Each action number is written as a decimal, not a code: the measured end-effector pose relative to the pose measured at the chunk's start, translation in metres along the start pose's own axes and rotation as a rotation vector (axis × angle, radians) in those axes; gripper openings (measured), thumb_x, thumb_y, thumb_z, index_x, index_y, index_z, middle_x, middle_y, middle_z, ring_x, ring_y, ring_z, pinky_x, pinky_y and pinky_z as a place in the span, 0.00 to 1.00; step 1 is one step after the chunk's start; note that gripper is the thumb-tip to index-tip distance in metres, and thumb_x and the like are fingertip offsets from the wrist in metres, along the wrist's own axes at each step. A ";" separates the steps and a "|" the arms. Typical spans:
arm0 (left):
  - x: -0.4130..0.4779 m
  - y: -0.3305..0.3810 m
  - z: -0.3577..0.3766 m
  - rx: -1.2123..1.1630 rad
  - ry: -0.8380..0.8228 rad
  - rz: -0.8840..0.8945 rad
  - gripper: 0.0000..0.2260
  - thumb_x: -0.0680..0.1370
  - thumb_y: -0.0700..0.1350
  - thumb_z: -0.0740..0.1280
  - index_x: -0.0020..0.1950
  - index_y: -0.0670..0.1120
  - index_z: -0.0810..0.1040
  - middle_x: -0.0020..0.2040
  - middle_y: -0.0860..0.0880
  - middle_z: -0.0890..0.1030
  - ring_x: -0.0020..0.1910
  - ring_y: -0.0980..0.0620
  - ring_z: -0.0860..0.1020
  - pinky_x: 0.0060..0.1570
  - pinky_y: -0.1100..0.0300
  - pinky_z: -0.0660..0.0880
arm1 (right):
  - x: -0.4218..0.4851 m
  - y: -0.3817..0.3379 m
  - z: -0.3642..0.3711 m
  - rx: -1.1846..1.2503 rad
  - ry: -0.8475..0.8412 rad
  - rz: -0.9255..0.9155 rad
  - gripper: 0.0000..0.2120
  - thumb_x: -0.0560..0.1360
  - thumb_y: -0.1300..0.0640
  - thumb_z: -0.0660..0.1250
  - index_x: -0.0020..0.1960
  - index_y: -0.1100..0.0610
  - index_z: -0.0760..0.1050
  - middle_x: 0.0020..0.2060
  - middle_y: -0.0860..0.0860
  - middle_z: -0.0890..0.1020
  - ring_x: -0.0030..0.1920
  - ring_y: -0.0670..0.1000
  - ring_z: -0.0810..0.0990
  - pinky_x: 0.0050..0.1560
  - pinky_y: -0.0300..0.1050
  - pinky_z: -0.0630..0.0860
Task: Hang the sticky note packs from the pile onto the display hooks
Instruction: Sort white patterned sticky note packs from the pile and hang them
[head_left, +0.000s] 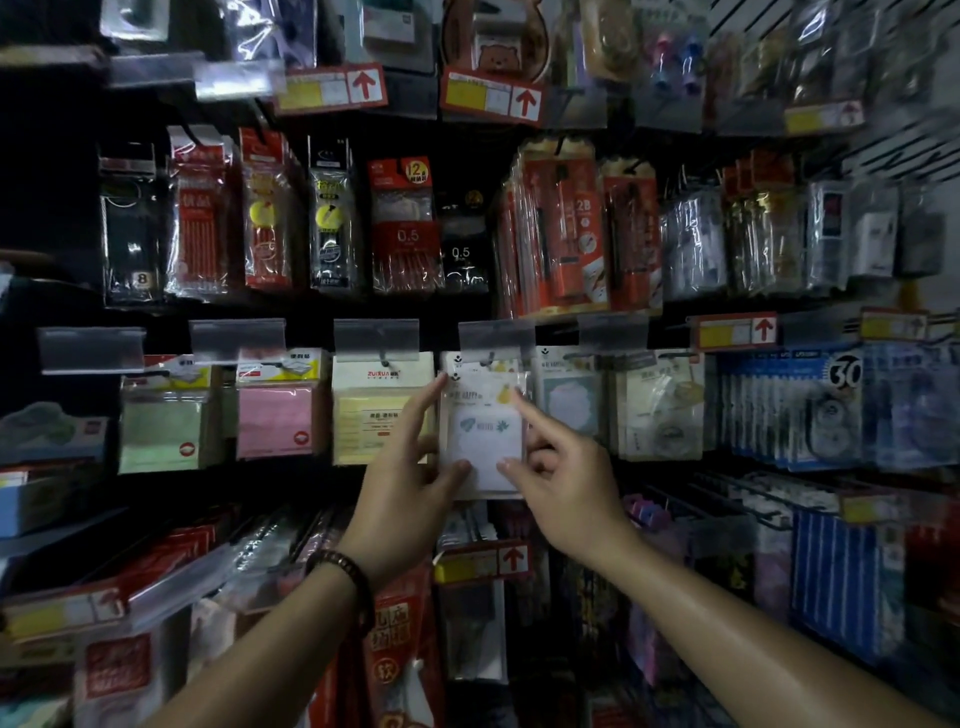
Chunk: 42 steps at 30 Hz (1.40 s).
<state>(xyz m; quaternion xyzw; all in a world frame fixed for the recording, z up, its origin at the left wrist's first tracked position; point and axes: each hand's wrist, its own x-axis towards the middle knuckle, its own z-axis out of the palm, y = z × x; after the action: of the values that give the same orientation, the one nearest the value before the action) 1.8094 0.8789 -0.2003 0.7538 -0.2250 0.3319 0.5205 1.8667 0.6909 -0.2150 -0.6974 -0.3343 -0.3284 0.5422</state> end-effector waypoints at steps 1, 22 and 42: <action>0.004 -0.004 0.003 0.057 0.033 0.018 0.37 0.82 0.34 0.71 0.79 0.70 0.64 0.56 0.50 0.86 0.51 0.48 0.87 0.47 0.43 0.86 | 0.003 0.001 -0.001 -0.013 0.023 0.002 0.37 0.80 0.64 0.74 0.82 0.41 0.66 0.41 0.51 0.77 0.30 0.47 0.73 0.36 0.37 0.74; 0.037 -0.002 0.004 0.310 -0.017 0.070 0.38 0.79 0.33 0.72 0.84 0.58 0.64 0.50 0.50 0.79 0.39 0.55 0.80 0.40 0.60 0.83 | 0.054 0.027 -0.004 -0.120 0.075 -0.034 0.31 0.79 0.63 0.69 0.81 0.47 0.70 0.44 0.52 0.82 0.33 0.52 0.78 0.34 0.49 0.77; 0.017 -0.004 -0.009 0.672 -0.129 -0.003 0.17 0.81 0.49 0.71 0.69 0.53 0.79 0.47 0.57 0.83 0.49 0.56 0.82 0.51 0.56 0.82 | 0.067 0.007 0.006 -0.799 -0.042 0.153 0.31 0.84 0.44 0.63 0.83 0.32 0.54 0.58 0.53 0.81 0.44 0.52 0.79 0.41 0.48 0.78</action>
<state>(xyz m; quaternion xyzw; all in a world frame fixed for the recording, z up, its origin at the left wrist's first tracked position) 1.8207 0.8886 -0.1881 0.9029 -0.1344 0.3384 0.2282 1.9104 0.7033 -0.1645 -0.8827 -0.1388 -0.3768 0.2444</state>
